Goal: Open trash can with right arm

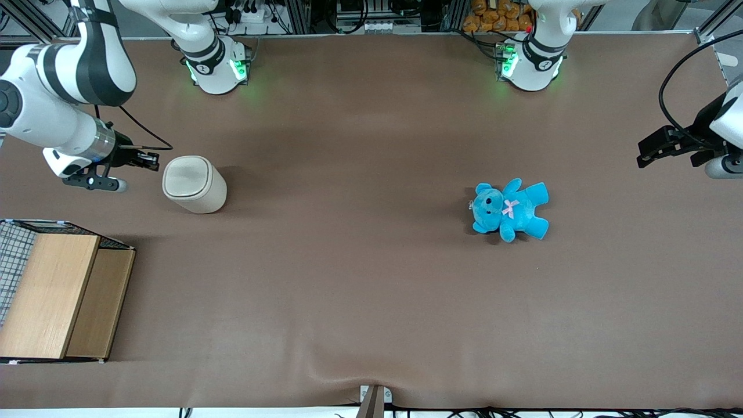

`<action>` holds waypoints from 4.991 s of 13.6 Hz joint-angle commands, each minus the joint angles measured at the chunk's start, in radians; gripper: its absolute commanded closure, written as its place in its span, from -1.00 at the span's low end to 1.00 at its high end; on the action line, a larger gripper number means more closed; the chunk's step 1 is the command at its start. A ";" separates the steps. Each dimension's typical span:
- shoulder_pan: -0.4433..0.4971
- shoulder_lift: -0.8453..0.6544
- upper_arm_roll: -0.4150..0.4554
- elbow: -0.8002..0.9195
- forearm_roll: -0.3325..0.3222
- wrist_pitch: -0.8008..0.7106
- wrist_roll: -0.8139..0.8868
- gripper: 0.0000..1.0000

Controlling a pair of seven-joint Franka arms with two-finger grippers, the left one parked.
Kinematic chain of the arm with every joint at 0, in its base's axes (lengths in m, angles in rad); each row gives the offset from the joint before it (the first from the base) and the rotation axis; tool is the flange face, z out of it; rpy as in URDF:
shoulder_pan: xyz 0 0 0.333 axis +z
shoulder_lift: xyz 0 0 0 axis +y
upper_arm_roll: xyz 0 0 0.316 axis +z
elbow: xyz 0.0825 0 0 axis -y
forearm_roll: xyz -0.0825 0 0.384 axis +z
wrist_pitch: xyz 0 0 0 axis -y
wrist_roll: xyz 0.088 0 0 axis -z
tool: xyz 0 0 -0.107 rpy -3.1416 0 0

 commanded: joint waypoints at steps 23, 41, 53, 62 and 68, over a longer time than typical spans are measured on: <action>-0.012 0.098 0.003 0.008 0.017 0.006 -0.043 1.00; 0.016 0.143 0.106 0.643 0.131 -0.491 0.159 -1.00; -0.010 0.140 0.028 0.854 -0.027 -0.565 0.054 -1.00; -0.010 0.132 -0.035 0.855 -0.030 -0.563 -0.054 -1.00; -0.012 0.132 -0.037 0.854 -0.036 -0.565 -0.054 -1.00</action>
